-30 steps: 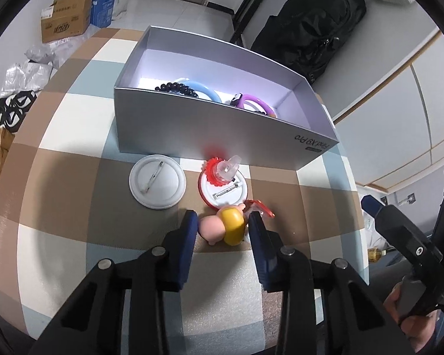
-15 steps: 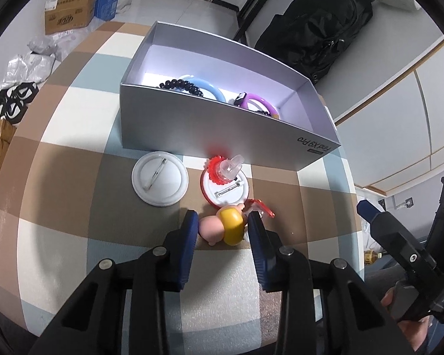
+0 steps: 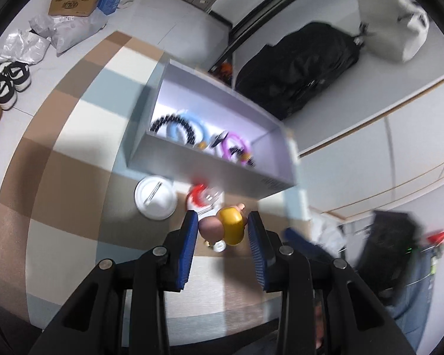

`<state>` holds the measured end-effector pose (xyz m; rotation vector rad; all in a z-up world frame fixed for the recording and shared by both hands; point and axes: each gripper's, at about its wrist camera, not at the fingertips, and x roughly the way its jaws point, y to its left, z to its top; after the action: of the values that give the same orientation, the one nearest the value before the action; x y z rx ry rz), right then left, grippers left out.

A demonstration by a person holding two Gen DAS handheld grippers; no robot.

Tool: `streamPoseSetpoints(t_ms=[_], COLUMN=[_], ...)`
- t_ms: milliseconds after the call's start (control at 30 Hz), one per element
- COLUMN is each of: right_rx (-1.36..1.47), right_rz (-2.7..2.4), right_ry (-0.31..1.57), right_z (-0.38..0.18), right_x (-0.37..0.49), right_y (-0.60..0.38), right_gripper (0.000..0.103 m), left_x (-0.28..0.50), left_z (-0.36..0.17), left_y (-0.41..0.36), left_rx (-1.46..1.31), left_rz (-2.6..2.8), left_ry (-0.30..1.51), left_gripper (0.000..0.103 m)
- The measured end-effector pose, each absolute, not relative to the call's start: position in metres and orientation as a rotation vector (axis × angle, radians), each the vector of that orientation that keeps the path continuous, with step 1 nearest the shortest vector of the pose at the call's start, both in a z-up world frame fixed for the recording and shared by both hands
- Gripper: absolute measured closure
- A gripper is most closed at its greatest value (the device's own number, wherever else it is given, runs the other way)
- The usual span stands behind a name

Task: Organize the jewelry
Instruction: 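Grasp the yellow and pink balls with the left gripper while the right gripper grasps the red toy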

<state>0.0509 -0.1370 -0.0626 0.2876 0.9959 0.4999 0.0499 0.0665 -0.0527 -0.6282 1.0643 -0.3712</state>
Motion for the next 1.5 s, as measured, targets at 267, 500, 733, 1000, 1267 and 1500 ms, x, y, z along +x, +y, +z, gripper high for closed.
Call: streamPoseSetpoints(t_ms=[267,500,733,1000,1267,1500], right_rx=[0.268,0.253,0.205,0.246,-0.190,-0.174], right_rz=[0.549,0.555,0.532,0.503,0.419,0.424], right_ry=[1.053,1.089,1.090,1.009,0.904,0.910], right_z=[-0.077,-0.086,-0.088,-0.069,-0.053,-0.057], right_x=[0.058,0.067,0.068,0.064,0.045,0.041], right_y=[-0.113,-0.096,-0.091,-0.109,-0.077,-0.079], right_gripper=[0.031,0.049,0.082,0.083,0.083,0.083], left_x=[0.049,0.051,0.050,0.050,0.051,0.050], left_z=[-0.042,-0.047,-0.043,-0.043,-0.045,-0.047], left_y=[0.077,0.091,0.095,0.094,0.091,0.089], left_rx=[-0.668,-0.689,-0.690,-0.689,-0.682,-0.674], left_rz=[-0.384,-0.380,-0.386,-0.391,-0.377,-0.374], left_ry=[1.027,1.039,1.028,1.030,1.041,1.048], left_gripper=[0.074,0.074,0.074,0.074,0.074,0.074])
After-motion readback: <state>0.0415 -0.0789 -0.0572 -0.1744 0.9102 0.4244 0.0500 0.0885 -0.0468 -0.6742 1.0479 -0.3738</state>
